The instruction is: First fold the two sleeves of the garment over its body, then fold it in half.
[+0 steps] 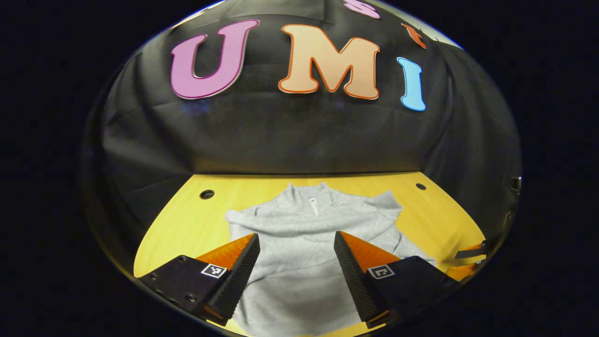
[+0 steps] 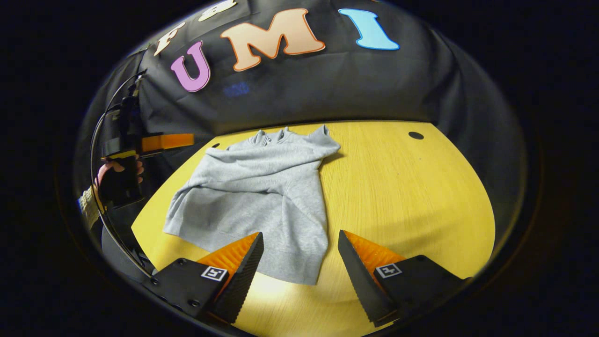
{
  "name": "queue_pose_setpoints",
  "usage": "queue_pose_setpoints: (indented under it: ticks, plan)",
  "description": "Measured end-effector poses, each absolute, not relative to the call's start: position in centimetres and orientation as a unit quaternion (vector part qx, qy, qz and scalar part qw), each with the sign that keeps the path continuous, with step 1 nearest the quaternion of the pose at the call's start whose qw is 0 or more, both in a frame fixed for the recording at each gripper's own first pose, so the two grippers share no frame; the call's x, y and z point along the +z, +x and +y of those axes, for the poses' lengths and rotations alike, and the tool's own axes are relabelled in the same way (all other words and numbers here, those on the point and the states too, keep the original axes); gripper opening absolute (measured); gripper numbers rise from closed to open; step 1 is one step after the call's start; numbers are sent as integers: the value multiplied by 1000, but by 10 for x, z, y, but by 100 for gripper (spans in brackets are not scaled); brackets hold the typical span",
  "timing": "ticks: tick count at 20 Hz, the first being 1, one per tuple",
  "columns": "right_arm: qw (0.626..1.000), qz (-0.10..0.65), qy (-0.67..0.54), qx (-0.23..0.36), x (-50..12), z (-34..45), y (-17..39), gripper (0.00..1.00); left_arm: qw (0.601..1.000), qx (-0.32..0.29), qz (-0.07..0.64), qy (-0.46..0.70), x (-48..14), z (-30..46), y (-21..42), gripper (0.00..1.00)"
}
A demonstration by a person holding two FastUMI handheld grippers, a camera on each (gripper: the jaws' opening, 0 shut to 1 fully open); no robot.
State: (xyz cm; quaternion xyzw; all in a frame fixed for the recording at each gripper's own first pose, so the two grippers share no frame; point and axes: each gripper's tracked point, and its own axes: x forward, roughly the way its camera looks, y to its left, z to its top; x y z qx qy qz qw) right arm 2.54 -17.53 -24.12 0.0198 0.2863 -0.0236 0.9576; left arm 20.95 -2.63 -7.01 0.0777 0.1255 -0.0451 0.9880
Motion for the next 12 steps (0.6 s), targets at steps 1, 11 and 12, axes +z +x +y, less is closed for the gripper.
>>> queue_pose_setpoints:
  ticks: [1,11,12]
  plan:
    - [956,291,15,-25,-249,-175,24,96,987,-43,136,79,-84,-18,198,93]
    - [950,306,-14,-61,-292,-180,23,99,966,-6,252,48,-203,50,99,94]
    - [949,308,-14,-65,-296,-179,23,99,965,-6,258,40,-211,52,94,94]
